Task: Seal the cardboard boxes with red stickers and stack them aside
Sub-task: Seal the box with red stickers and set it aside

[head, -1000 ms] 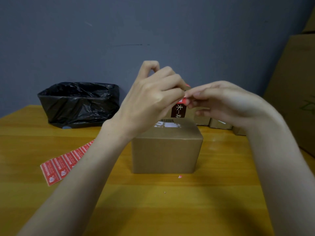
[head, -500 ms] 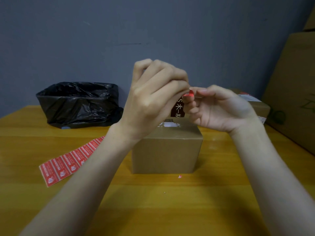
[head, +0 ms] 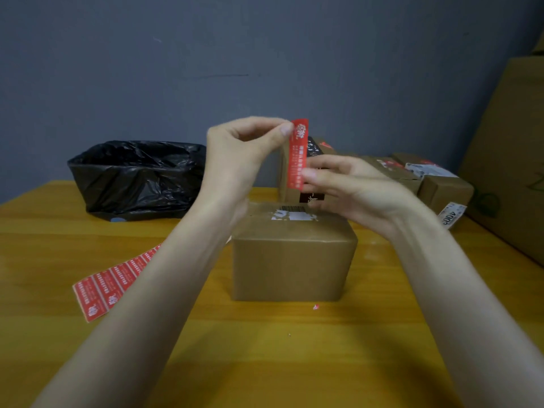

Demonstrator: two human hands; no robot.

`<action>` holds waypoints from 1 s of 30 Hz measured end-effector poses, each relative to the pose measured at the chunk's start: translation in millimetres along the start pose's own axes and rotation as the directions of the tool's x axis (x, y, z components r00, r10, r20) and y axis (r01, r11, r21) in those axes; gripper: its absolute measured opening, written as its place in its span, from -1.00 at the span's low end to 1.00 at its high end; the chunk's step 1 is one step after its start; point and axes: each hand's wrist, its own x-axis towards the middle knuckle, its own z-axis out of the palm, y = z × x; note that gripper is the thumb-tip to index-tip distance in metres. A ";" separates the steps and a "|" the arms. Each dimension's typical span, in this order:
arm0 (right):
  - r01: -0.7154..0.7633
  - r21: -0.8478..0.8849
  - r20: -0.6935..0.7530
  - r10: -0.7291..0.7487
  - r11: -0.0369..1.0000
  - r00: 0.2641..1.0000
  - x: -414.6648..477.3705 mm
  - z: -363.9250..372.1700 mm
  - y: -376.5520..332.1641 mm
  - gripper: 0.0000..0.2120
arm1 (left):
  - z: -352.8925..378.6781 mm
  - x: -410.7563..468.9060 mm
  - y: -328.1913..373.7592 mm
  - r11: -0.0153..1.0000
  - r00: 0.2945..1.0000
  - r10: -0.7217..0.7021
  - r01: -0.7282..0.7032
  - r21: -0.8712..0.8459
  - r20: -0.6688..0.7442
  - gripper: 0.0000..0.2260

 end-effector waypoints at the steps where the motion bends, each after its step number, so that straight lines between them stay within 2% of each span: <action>1: 0.014 -0.045 -0.054 -0.017 0.999 0.998 0.1 5.2 0.5 -0.71 | -0.4 0.0 -1.0 0.996 0.997 -0.077 0.077 -0.039 0.014 -0.95; 4: 0.031 -0.089 -0.184 -0.047 0.996 0.982 0.1 12.1 2.2 -0.94 | -4.6 3.4 -2.7 0.964 0.975 -0.210 0.219 -0.148 0.070 -0.93; 6: 0.036 -0.074 -0.228 -0.052 0.997 0.972 -1.3 11.8 1.5 -0.95 | -7.3 5.9 -2.5 0.952 0.966 -0.237 0.252 -0.173 0.100 -0.91; 8: 0.052 -0.033 -0.261 -0.058 0.998 0.963 -2.6 9.4 -0.5 -0.93 | -9.6 7.7 -3.3 0.965 0.971 -0.225 0.234 -0.122 0.082 -0.88; 10: 0.065 0.012 -0.289 -0.059 0.998 0.956 -3.7 5.5 -4.0 -0.93 | -12.5 10.5 -7.5 0.992 0.992 -0.124 0.124 0.023 0.015 -0.83; 12: 0.057 0.039 -0.298 -0.043 0.998 0.953 -4.5 2.2 -7.9 -0.94 | -15.3 13.8 -13.8 0.973 0.999 0.046 -0.041 0.228 -0.017 -0.74; 13: 0.046 0.045 -0.299 -0.030 0.998 0.954 -4.9 0.6 -9.8 -0.94 | -17.0 15.5 -16.9 0.929 0.992 0.126 -0.113 0.352 -0.016 -0.72; 15: 0.022 0.036 -0.290 -0.010 0.999 0.957 -6.3 -2.1 -13.0 -0.94 | -21.8 18.3 -19.4 0.771 0.965 0.261 -0.207 0.602 -0.003 -0.72; 16: 0.012 0.011 -0.281 -0.009 1.000 0.960 -7.2 -3.2 -14.1 -0.92 | -24.7 19.9 -19.7 0.708 0.954 0.301 -0.222 0.670 -0.002 -0.72; 17: 0.006 -0.035 -0.270 -0.015 0.999 0.963 -8.1 -4.6 -15.0 -0.92 | -27.8 21.2 -19.2 0.696 0.953 0.304 -0.218 0.684 -0.007 -0.72; 18: 0.003 -0.096 -0.259 -0.028 0.995 0.965 -9.5 -5.3 -16.2 -0.91 | -29.9 22.3 -17.8 0.736 0.964 0.264 -0.191 0.650 -0.015 -0.74; 20: 0.004 -0.238 -0.251 -0.065 0.971 0.966 -11.0 -6.5 -17.8 -0.91 | -29.1 21.7 -11.8 0.877 0.995 0.095 -0.080 0.474 -0.007 -0.83; 21: 0.002 -0.305 -0.253 -0.083 0.952 0.964 -11.2 -6.6 -18.3 -0.89 | -26.8 20.2 -6.5 0.928 1.000 0.001 -0.005 0.372 0.011 -0.79; 23: 0.000 -0.409 -0.251 -0.112 0.913 0.961 -11.4 -5.3 -19.9 -0.86 | -23.5 18.2 2.9 0.960 0.989 -0.128 0.103 0.260 0.079 -0.63; 25: 0.005 -0.469 -0.242 -0.134 0.883 0.961 -11.7 -3.0 -21.1 -0.84 | -22.8 15.2 8.9 0.932 0.978 -0.127 0.061 0.357 0.165 -0.63; 28: 0.010 -0.519 -0.226 -0.149 0.855 0.963 -14.3 -0.4 -23.4 -0.85 | -25.6 13.7 11.4 0.854 0.968 -0.075 -0.062 0.517 0.241 -0.91; 30: 0.004 -0.546 -0.219 -0.148 0.838 0.964 -15.7 -0.7 -24.4 -0.87 | -27.3 14.0 9.6 0.834 0.967 -0.088 -0.060 0.548 0.240 -0.93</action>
